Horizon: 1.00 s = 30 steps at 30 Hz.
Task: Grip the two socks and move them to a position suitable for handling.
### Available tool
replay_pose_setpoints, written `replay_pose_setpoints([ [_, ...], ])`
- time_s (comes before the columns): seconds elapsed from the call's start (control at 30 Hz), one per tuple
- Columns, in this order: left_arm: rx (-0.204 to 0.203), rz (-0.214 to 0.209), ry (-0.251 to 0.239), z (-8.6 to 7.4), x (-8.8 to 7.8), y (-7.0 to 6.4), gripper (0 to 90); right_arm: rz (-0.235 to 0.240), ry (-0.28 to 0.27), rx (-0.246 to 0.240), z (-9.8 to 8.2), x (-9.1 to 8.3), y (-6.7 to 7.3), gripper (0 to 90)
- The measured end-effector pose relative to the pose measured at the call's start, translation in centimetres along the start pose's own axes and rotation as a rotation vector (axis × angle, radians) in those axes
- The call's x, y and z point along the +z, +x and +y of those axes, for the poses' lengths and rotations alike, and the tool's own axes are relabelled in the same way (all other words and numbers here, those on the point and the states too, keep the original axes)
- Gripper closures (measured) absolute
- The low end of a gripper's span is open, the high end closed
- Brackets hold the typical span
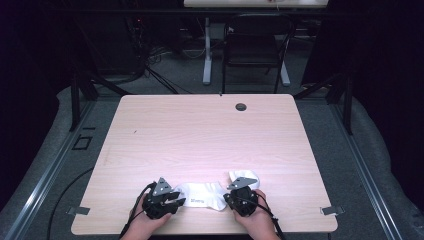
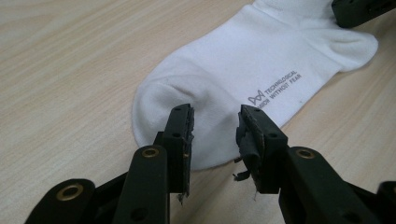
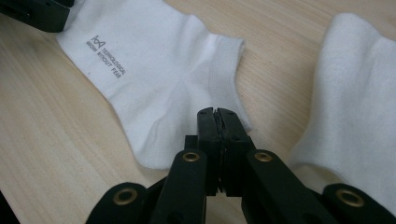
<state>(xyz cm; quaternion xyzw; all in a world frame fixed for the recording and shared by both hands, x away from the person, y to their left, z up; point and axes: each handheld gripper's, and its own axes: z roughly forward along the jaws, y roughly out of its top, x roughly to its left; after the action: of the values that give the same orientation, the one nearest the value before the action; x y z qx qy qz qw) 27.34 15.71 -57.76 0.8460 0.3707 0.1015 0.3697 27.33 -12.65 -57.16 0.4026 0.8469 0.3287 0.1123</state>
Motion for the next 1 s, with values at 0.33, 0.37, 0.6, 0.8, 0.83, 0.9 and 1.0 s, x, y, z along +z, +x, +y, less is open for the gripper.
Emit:
replay_pose_setpoints([
  [0.33, -0.011, -0.017, -0.005, -0.4, -0.3, -0.6, 64.5, -0.009, 0.005, -0.015, -0.4, -0.3, 0.1, 89.0],
  [0.37, -0.011, -0.022, -0.002, -0.4, -0.3, -0.7, 64.5, -0.006, 0.005, -0.017, -0.4, -0.3, 0.1, 89.0],
  [0.6, -0.015, -0.037, 0.003, -0.4, -0.4, -0.7, 62.6, 0.006, -0.005, -0.015, -0.5, -0.6, 0.1, 83.2],
  [0.8, -0.047, -0.058, -0.056, 0.3, -1.4, -0.2, 60.5, -0.001, -0.087, -0.006, 0.1, -2.3, -0.1, 83.5],
  [0.83, -0.046, -0.052, -0.070, 0.5, -1.7, 0.1, 60.1, -0.004, -0.108, 0.000, 0.3, -2.7, -0.3, 83.8],
  [0.9, -0.047, -0.039, -0.080, 0.6, -2.0, 0.3, 60.1, -0.021, -0.142, 0.020, 0.5, -3.7, -0.9, 84.3],
  [1.0, -0.058, -0.029, -0.088, 0.6, -2.1, 1.0, 60.1, -0.056, -0.170, 0.054, 0.4, -4.3, -1.8, 85.1],
])
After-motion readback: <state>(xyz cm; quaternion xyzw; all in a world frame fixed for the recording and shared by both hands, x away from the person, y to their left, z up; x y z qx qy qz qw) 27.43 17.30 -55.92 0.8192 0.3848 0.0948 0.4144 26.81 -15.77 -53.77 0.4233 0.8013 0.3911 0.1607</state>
